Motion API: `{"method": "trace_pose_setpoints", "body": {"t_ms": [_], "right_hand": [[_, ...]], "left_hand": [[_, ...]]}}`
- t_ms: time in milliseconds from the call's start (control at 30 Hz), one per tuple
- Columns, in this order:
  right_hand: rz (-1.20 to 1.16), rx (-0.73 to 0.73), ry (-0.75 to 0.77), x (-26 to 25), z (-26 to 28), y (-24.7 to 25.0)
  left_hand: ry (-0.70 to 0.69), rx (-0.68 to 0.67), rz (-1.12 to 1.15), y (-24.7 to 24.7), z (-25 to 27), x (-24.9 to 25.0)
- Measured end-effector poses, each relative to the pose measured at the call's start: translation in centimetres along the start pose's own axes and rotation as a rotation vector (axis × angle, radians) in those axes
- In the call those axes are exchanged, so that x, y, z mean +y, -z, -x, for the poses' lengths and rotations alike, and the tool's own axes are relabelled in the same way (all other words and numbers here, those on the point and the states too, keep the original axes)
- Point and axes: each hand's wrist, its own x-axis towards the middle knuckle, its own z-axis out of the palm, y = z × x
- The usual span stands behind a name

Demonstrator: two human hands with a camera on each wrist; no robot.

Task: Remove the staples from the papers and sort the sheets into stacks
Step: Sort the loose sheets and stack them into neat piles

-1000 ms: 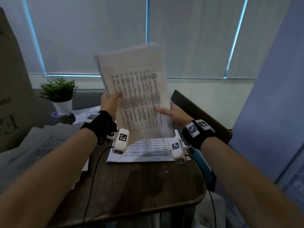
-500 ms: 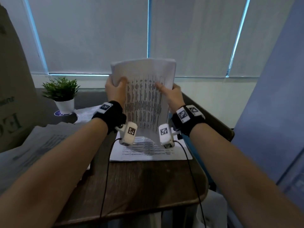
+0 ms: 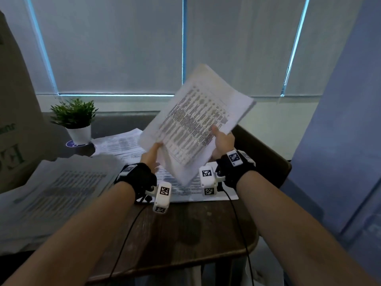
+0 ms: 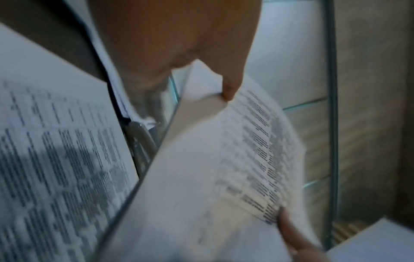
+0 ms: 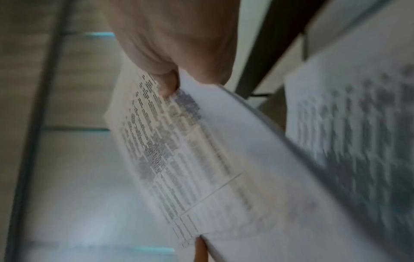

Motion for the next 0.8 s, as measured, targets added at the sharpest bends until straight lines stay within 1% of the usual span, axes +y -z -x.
{"method": "trace_pose_setpoints", "body": {"t_ms": [33, 67, 133, 167, 233, 300, 400, 467, 500, 567, 667, 733, 800], "right_hand": [[-0.009, -0.020, -0.066, 0.3, -0.3, 0.2], [0.000, -0.057, -0.099, 0.4, 0.0, 0.5], [0.026, -0.160, -0.128, 0.4, 0.9, 1.3], [0.010, -0.206, -0.146, 0.4, 1.3, 1.8], [-0.066, -0.254, -0.181, 0.1, 1.2, 3.7], [-0.111, -0.286, -0.155, -0.1, 0.2, 6.0], [0.067, -0.369, -0.042, -0.9, -0.2, 7.8], [0.230, -0.371, 0.042, -1.2, -0.8, 7.5], [0.271, -0.356, 0.070, -1.2, -1.2, 7.4], [0.259, -0.342, 0.100, -1.4, -1.7, 7.1], [0.222, -0.399, 0.097, -1.2, -1.2, 7.6], [0.271, -0.442, 0.069, -0.2, -0.4, 8.3], [0.287, -0.493, 0.033, 1.1, 0.1, 8.7]], "left_hand": [[-0.011, -0.057, 0.064, -0.2, 0.3, -0.2], [-0.062, -0.039, 0.060, -0.2, 0.3, -0.2], [-0.196, 0.072, -0.021, -0.2, 0.5, 0.3], [-0.262, 0.090, -0.020, 0.2, 0.8, 0.8], [-0.376, 0.063, -0.011, 1.5, 1.0, 2.5], [-0.469, 0.037, -0.072, 3.1, 0.8, 3.9], [-0.571, 0.010, -0.134, 3.7, 0.9, 5.8], [-0.611, -0.006, -0.149, 3.1, 1.5, 6.8], [-0.628, -0.017, -0.167, 2.7, 2.0, 7.2], [-0.660, -0.014, -0.190, 2.4, 2.1, 7.2], [-0.718, 0.014, -0.193, 2.7, 2.1, 5.6], [-0.657, 0.040, -0.189, 2.9, 2.0, 3.2], [-0.533, 0.093, -0.190, 2.7, 2.0, 0.7]]}}
